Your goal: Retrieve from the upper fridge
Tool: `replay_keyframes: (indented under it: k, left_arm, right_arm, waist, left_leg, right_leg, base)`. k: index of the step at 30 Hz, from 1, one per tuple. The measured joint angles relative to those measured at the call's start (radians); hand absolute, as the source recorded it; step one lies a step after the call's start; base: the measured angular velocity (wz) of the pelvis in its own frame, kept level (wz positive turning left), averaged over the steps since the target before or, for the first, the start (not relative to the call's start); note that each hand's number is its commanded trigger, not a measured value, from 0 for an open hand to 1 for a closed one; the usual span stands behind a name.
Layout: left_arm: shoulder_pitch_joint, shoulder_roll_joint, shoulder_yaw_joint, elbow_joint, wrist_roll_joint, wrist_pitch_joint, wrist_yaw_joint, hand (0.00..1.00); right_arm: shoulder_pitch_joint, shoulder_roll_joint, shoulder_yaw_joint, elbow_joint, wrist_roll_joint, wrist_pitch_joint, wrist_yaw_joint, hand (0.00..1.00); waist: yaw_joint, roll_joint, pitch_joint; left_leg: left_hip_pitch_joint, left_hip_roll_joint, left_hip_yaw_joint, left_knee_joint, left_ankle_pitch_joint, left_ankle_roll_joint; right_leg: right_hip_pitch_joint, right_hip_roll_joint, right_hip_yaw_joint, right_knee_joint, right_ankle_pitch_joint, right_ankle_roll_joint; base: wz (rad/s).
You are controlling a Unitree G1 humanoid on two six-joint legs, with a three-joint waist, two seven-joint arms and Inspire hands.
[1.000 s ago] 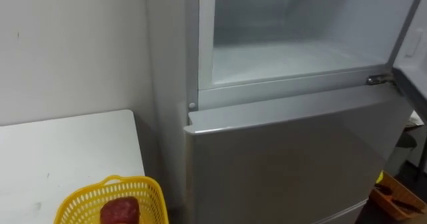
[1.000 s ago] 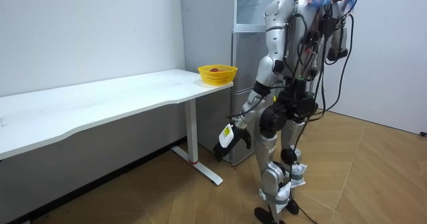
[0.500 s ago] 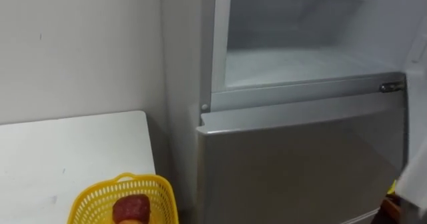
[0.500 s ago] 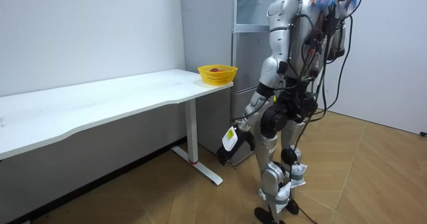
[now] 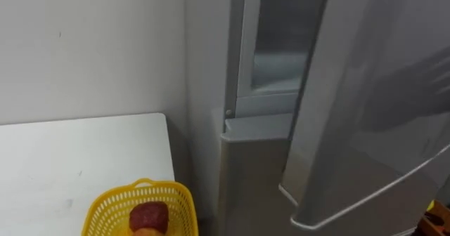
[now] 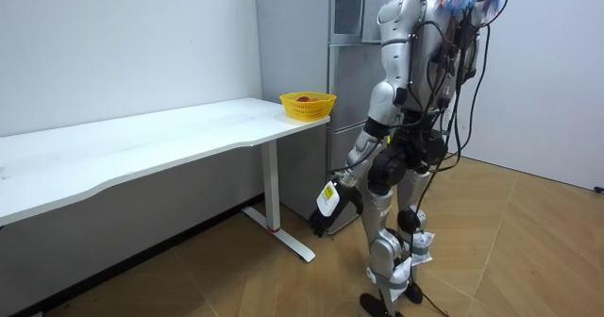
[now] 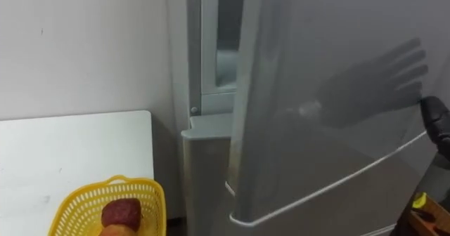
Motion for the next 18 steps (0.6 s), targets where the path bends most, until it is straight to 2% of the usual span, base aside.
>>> replay_keyframes:
  k: [11,18]
  left_arm:
    - [0.006,-0.003,0.001,0.0,0.001,0.002,-0.007,0.0]
    - [0.02,-0.003,0.003,0.0,0.002,0.042,-0.046,0.0]
  right_arm:
    - [-0.1,-0.008,0.007,0.024,-0.071,0.019,0.047,0.0]
    - [-0.137,-0.026,0.009,0.049,-0.071,0.04,0.075,0.0]
  waist:
    - [0.009,-0.007,-0.0015]
    - [0.01,-0.008,-0.0015]
  left_leg:
    - [0.003,-0.004,-0.032,0.006,0.0,0.0]
    - [0.002,-0.005,-0.046,0.012,0.0,0.0]
  right_leg:
    - [0.026,-0.006,-0.034,-0.029,0.002,0.002]
    - [0.028,-0.01,-0.05,-0.027,0.002,0.002]
  base:
    - [0.1]
    - [0.04]
